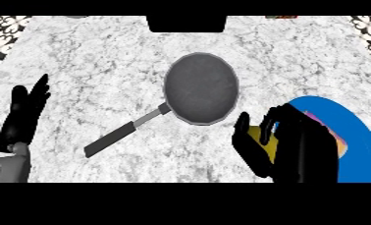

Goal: Pick the lemon from the plate and place it in the pan

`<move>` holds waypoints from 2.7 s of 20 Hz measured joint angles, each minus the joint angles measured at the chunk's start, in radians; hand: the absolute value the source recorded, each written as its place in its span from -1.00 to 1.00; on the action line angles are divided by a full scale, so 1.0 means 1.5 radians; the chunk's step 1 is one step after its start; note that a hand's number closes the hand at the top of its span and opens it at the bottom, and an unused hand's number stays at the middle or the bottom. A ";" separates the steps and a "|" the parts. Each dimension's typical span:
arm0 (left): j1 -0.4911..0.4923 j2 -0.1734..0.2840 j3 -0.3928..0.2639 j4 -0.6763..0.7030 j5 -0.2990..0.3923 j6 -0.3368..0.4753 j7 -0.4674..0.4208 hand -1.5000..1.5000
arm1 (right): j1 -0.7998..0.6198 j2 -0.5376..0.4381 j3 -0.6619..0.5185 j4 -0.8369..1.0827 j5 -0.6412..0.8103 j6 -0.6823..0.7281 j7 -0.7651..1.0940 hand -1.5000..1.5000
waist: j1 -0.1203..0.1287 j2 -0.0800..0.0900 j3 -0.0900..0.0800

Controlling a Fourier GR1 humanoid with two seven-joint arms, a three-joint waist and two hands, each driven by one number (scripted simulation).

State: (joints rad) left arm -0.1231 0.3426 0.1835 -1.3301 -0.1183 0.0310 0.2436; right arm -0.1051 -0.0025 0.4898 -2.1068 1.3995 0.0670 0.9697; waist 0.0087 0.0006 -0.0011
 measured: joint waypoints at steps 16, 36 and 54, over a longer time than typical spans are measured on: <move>-0.005 -0.012 -0.001 0.006 -0.008 -0.007 -0.006 0.00 | -0.313 0.001 -0.140 0.581 -0.239 -0.325 -0.063 1.00 | 0.011 0.005 0.001; -0.056 -0.040 -0.032 0.020 -0.032 -0.001 0.000 0.00 | -0.501 0.001 -0.163 1.009 -0.708 -0.626 -0.427 -1.00 | 0.053 0.016 0.002; 0.001 -0.013 0.015 0.004 -0.013 -0.010 0.002 0.00 | -0.394 -0.034 -0.183 0.871 -0.836 -0.776 -0.557 -1.00 | -0.010 -0.005 0.001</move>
State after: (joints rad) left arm -0.1209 0.3228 0.2055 -1.3242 -0.1377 0.0164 0.2463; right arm -0.6954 -0.0538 0.2157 -0.8005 0.1459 -1.0972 0.1343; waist -0.0063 -0.0075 -0.0001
